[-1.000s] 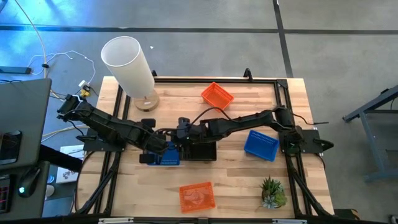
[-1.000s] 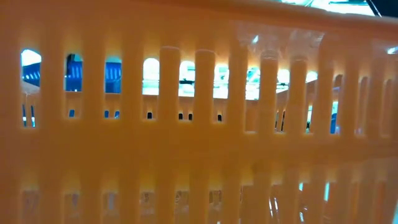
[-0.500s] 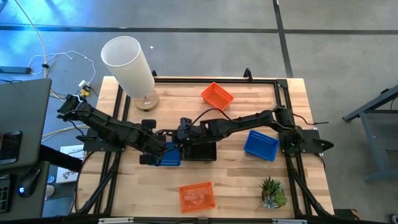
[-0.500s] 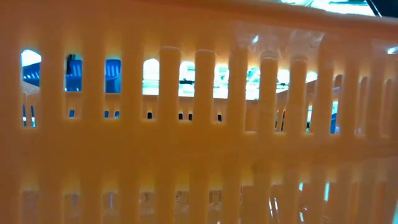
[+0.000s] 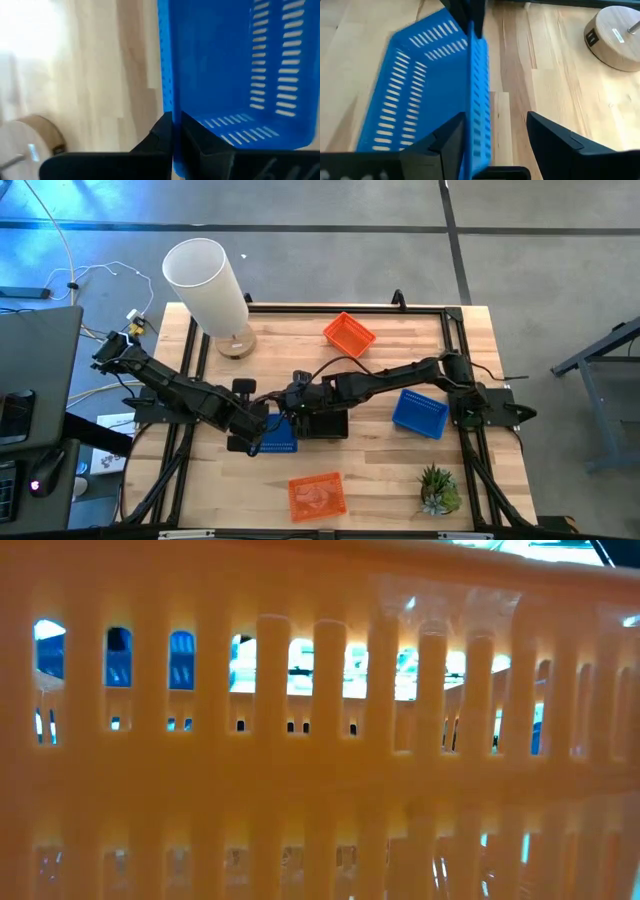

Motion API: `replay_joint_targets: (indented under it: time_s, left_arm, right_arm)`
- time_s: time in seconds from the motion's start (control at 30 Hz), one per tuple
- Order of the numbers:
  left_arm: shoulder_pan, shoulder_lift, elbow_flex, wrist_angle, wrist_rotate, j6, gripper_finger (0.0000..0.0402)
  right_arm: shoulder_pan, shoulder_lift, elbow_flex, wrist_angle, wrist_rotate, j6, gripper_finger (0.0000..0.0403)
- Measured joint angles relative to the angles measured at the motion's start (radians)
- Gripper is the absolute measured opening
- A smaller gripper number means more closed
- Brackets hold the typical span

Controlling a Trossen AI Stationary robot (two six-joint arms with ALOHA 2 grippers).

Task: Stack baskets by color
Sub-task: Stack the left blue bin on the right blue bin

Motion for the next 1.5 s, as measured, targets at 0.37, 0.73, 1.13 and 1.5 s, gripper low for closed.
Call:
replay_joint_targets:
  time_s: [0.37, 0.73, 1.13, 1.5]
  left_arm:
    - [-0.003, 0.000, 0.111, 0.008, -0.100, 0.063, 0.0000]
    - [-0.003, 0.000, 0.114, 0.008, -0.085, 0.054, 0.0000]
    - [0.009, 0.000, 0.113, 0.007, -0.027, 0.055, 0.0036]
    - [0.006, -0.003, 0.111, -0.005, -0.050, 0.046, 0.0129]
  right_arm:
    - [-0.002, 0.002, -0.002, -0.024, -0.026, 0.027, 0.0131]
    - [-0.003, 0.001, 0.001, -0.030, -0.059, 0.028, 0.0010]
    - [-0.002, 0.001, 0.002, -0.061, -0.041, 0.052, 0.0001]
    - [-0.002, 0.001, 0.002, -0.127, -0.018, 0.072, 0.0000]
